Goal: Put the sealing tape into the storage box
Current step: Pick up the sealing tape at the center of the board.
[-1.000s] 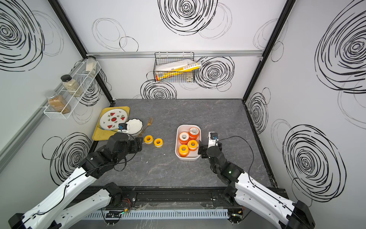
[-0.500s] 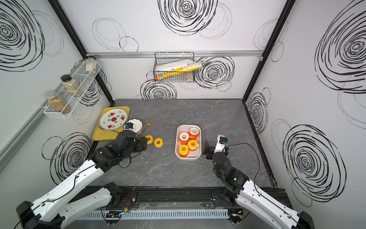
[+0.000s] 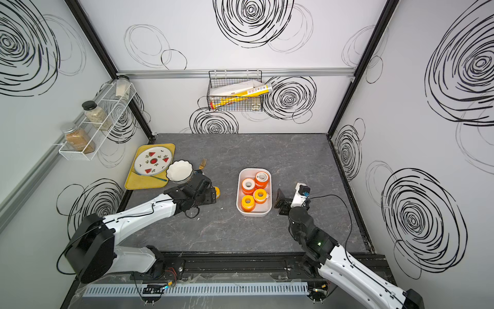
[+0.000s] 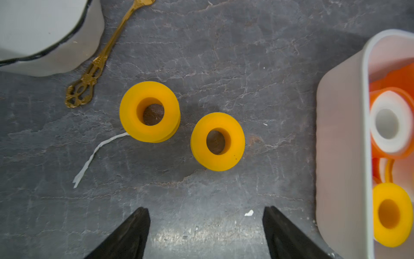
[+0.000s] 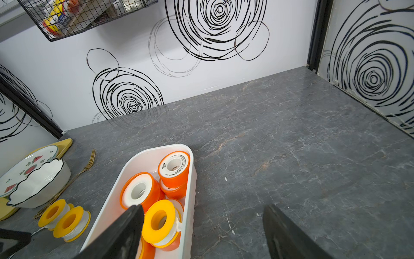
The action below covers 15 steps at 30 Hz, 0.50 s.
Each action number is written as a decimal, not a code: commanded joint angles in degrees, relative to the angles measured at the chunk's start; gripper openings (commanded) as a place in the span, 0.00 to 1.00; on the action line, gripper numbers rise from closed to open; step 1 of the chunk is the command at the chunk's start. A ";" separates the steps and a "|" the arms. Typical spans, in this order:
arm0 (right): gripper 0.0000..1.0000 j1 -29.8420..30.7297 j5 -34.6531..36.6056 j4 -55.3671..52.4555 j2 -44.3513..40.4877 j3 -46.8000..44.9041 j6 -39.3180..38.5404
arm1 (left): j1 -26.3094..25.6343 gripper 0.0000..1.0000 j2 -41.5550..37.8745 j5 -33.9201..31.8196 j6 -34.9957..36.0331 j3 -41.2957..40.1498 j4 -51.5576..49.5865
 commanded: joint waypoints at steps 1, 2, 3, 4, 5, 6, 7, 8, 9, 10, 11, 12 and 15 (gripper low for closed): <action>0.88 -0.27 0.95 0.91 -0.41 -0.69 0.91 | -0.38 0.87 3.77 0.61 -0.20 1.35 5.26; 0.88 -0.27 0.93 0.83 -0.46 -0.76 0.91 | -0.39 0.88 5.11 0.61 0.03 1.92 5.52; 0.88 -0.31 1.06 0.82 -0.47 -0.77 0.91 | -0.46 0.88 6.10 0.47 0.21 2.36 5.84; 0.88 -0.27 1.08 0.78 -0.48 -0.77 0.92 | -0.39 0.88 7.30 0.18 0.39 2.89 5.94; 0.88 -0.27 1.11 0.74 -0.63 -0.77 0.99 | -0.39 0.89 8.53 0.05 0.47 3.55 5.91; 0.88 -0.27 1.20 0.57 -0.77 -0.77 1.02 | -0.39 0.90 9.50 0.00 0.61 4.03 5.85; 0.88 -0.27 1.30 0.56 -0.83 -0.84 1.09 | -0.39 0.90 10.51 0.02 0.83 4.60 5.88; 0.88 -0.26 1.26 0.54 -1.03 -0.85 1.09 | -0.39 0.92 11.44 -0.09 0.88 5.07 5.83; 0.88 -0.27 1.26 0.56 -1.07 -0.85 1.08 | -0.39 0.92 12.25 -0.09 0.95 5.44 5.89; 0.88 -0.27 1.19 0.56 -1.08 -0.85 1.09 | -0.39 0.92 13.03 -0.01 0.99 5.75 6.10; 0.88 -0.27 1.25 0.56 -1.06 -0.85 1.09 | -0.38 0.92 13.88 -0.07 1.06 6.05 6.37; 0.88 -0.27 1.21 0.56 -0.99 -0.85 1.09 | -0.39 0.92 14.66 -0.09 1.13 6.38 6.51; 0.88 -0.27 1.25 0.55 -1.08 -0.86 1.09 | -0.36 0.91 17.28 -0.49 1.47 7.93 6.25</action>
